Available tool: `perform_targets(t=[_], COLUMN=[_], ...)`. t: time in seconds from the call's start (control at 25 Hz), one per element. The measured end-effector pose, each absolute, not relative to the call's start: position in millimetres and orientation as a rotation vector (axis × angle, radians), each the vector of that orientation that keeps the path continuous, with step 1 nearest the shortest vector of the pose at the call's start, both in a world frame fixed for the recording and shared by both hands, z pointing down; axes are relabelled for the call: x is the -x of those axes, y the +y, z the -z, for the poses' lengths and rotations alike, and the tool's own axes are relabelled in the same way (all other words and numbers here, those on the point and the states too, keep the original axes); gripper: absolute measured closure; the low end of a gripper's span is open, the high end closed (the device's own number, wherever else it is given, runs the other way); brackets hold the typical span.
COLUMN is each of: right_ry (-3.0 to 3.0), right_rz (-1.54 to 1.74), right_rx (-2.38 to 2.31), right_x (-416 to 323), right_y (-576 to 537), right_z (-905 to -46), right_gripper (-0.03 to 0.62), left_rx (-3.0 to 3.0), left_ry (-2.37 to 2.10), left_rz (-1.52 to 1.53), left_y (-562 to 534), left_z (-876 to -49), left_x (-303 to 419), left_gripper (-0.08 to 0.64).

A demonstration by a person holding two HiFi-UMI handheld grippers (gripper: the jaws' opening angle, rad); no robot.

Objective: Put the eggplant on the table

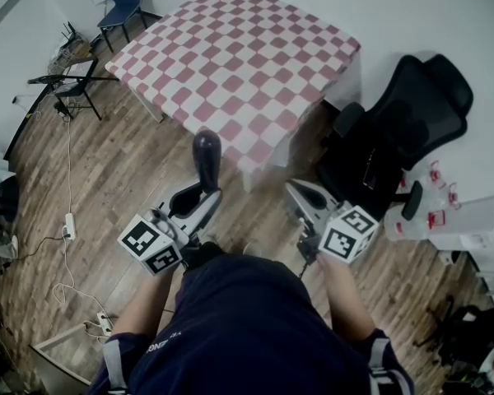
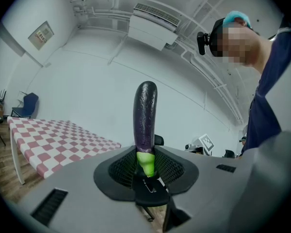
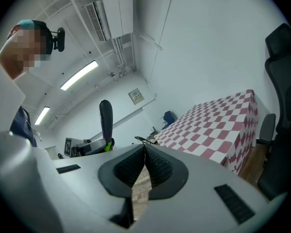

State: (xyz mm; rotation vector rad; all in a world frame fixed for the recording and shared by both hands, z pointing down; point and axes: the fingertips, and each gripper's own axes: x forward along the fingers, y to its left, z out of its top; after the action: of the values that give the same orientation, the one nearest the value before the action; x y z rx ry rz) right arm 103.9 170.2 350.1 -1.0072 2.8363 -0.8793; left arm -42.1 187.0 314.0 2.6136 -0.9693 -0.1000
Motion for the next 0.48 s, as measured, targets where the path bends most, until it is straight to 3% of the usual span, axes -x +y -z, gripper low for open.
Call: perform_targets(t=[0.48], right_ry=[2.837], right_rz=[0.956], right_rx=[1.038], right_x=[-121], right_y=[136], right_z=[-373], right_gripper=[0.575], left_rx=[-2.565], left_ry=[-1.005], left_rz=[0.086], left_y=[151], left_z=[-331], left_x=[35], left_gripper=[0.433])
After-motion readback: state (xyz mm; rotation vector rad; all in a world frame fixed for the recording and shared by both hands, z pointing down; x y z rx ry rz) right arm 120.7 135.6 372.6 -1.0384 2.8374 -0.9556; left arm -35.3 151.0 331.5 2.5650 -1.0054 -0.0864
